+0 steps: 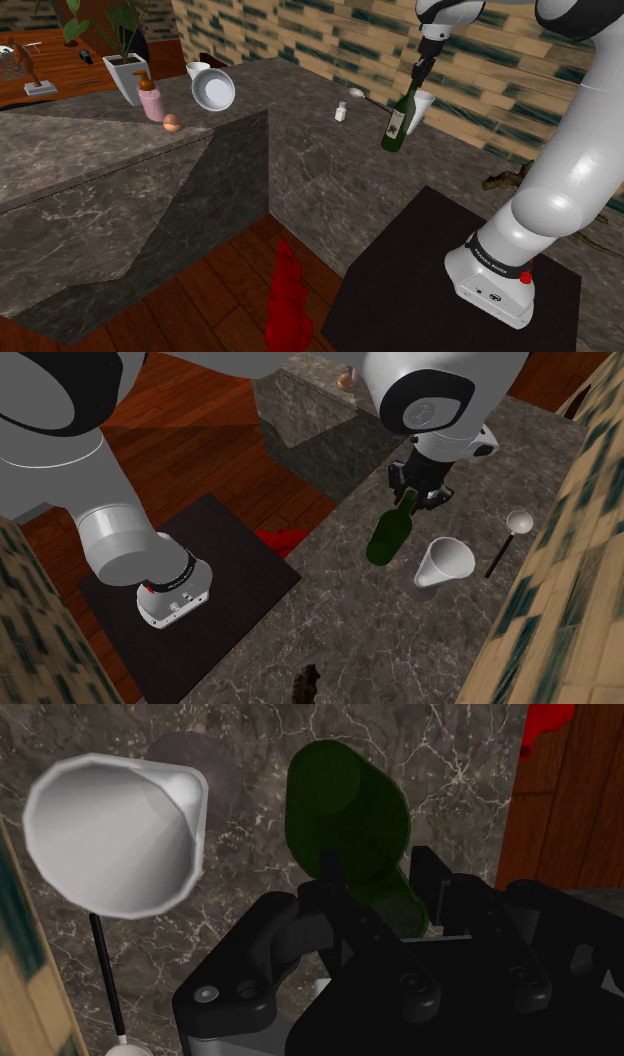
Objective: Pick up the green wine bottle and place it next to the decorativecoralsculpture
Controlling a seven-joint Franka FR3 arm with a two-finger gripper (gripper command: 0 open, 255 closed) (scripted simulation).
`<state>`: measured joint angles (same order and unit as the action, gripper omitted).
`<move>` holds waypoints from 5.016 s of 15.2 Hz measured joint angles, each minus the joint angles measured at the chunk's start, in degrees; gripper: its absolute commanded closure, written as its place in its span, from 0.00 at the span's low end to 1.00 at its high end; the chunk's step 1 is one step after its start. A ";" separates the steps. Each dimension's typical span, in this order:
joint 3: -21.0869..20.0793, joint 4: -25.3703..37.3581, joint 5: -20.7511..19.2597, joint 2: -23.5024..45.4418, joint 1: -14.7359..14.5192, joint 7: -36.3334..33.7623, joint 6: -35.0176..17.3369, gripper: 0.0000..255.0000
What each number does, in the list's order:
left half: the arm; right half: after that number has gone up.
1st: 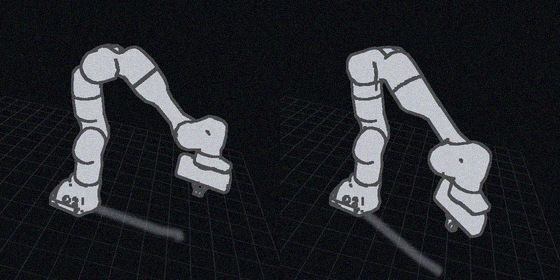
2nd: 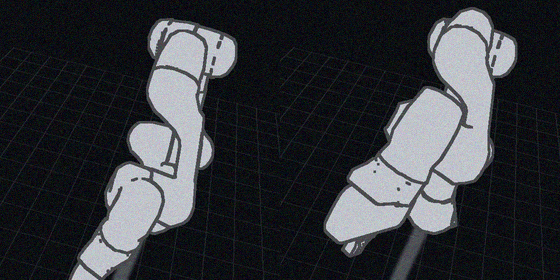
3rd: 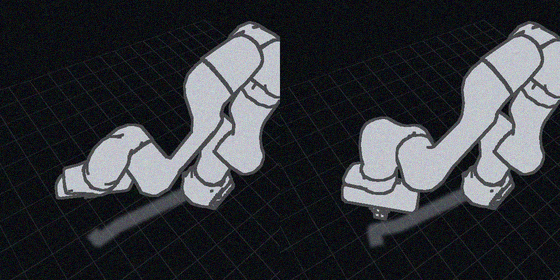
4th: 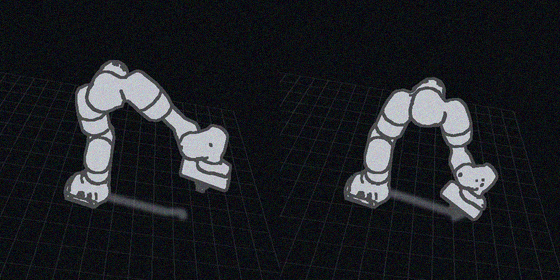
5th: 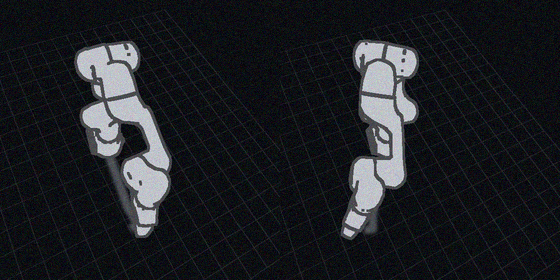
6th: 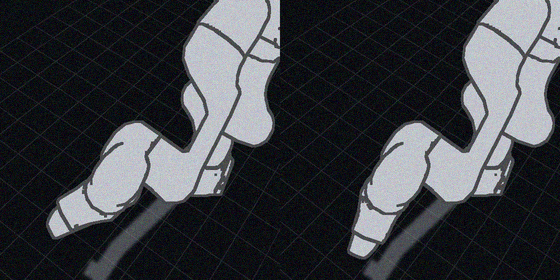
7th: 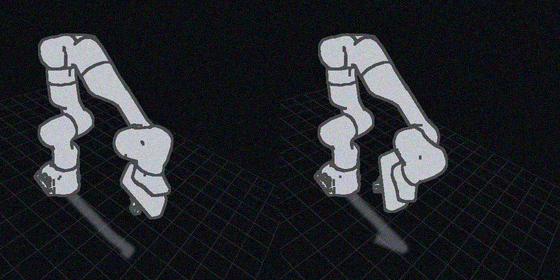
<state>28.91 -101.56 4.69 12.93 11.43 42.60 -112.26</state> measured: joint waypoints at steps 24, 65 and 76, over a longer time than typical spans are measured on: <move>0.37 10.41 -0.96 -1.54 0.09 -0.52 11.73 1.00; 1.04 23.83 -10.56 -20.30 0.74 2.22 41.34 1.00; -0.52 24.31 -17.93 -33.25 2.47 5.97 52.88 1.00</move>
<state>28.39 -77.25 -13.24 -20.32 13.90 48.57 -59.38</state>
